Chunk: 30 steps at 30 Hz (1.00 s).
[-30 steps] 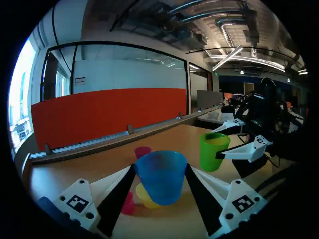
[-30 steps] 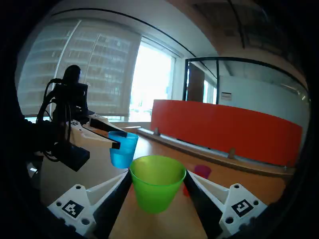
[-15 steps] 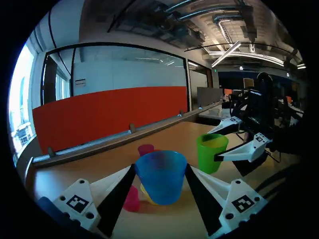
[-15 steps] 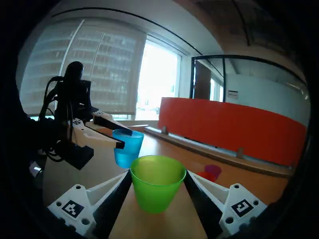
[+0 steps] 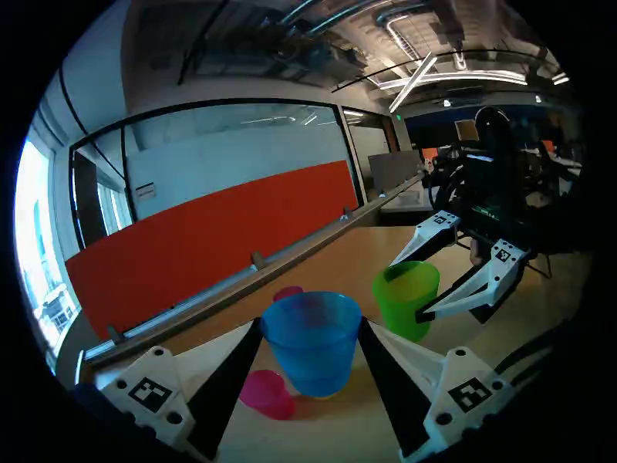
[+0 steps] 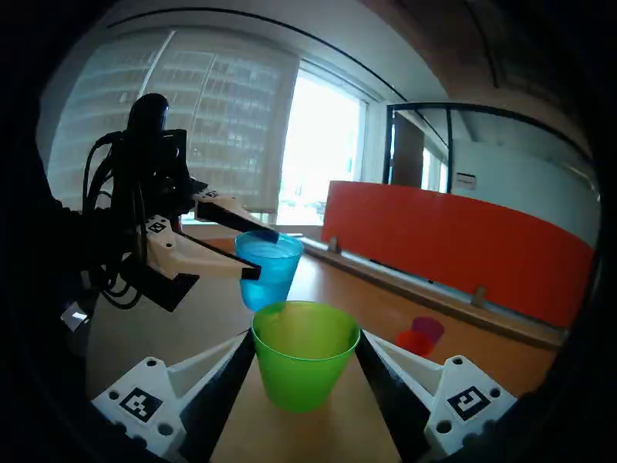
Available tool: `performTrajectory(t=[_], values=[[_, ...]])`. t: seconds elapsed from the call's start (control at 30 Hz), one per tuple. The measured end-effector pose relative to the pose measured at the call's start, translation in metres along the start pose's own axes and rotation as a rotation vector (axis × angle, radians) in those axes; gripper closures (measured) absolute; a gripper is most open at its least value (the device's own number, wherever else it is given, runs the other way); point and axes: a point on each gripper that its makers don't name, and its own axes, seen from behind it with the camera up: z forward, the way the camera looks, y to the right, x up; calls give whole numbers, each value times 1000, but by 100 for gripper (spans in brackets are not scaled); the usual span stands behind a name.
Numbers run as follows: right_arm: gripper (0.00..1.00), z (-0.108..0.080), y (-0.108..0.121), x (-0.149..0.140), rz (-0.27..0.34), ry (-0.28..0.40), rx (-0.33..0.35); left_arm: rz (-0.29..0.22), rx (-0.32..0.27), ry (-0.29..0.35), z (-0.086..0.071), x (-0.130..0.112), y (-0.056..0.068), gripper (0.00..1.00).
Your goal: Pour water
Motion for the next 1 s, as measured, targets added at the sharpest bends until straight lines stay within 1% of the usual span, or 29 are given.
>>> performTrajectory(t=[0.07,0.17,0.37,0.57,0.77,1.0], values=[[6,0,-1,0,0,-2,4,37,7,-2,1,1,-1,11],[6,1,-2,-1,2,-3,9,75,14,-7,3,2,-1,11],[6,3,-5,-2,8,-6,18,108,9,-7,5,5,1,11],[6,4,-9,-3,7,-7,29,158,18,-5,5,8,0,11],[6,6,-11,-4,6,-9,38,196,18,2,4,14,0,11],[6,7,-15,-5,3,-11,48,266,22,-2,2,17,1,11]])
